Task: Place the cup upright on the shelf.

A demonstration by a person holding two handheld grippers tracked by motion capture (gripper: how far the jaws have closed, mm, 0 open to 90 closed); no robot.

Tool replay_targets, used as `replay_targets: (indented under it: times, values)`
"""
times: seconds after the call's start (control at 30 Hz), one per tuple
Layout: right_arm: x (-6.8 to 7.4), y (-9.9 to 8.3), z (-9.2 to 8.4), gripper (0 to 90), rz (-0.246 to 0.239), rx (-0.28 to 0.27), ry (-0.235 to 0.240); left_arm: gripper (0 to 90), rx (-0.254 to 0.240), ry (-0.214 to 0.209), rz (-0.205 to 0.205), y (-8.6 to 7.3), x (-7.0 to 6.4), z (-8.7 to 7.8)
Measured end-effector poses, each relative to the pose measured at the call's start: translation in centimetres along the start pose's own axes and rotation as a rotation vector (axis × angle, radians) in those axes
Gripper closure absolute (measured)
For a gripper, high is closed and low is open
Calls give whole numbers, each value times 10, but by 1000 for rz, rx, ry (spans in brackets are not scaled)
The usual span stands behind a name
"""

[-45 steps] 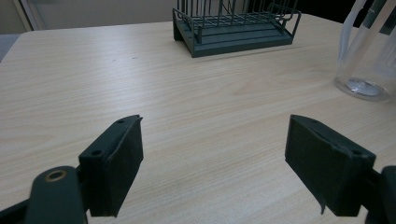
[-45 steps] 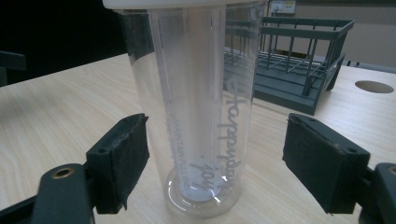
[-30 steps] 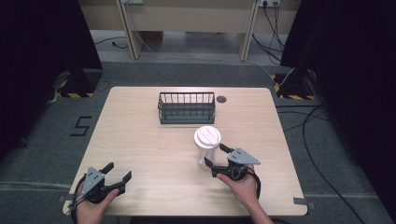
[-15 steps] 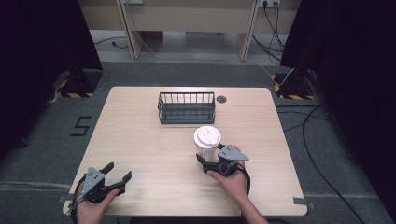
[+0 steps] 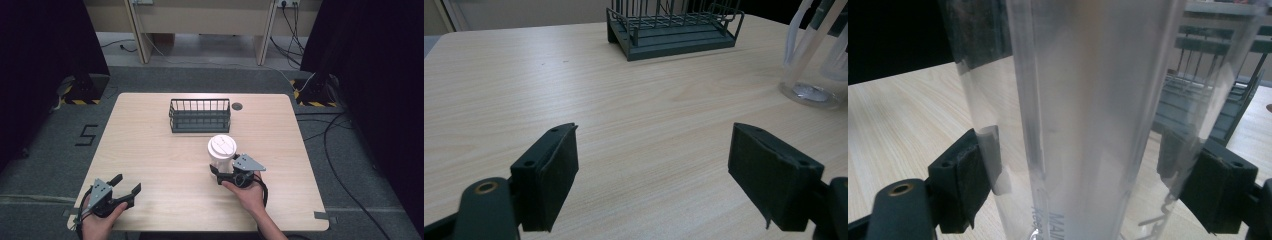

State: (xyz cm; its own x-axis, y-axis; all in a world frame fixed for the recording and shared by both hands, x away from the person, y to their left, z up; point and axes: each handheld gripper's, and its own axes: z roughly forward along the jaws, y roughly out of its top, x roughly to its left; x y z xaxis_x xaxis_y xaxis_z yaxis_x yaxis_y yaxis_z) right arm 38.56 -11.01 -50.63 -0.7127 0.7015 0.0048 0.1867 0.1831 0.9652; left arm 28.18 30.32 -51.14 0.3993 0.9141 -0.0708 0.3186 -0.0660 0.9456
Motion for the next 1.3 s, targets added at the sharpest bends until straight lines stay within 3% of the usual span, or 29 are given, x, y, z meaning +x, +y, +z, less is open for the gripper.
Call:
replay_targets:
  times: [0.47, 1.3]
  values:
    - [-2, 26, 4, 180, -8, -49, 4, 196, -1, -2, -4, 0, 0, 0]
    - [-26, 64, 24, 181, -1, -70, -35, 197, -2, -3, -7, 0, 1, 0]
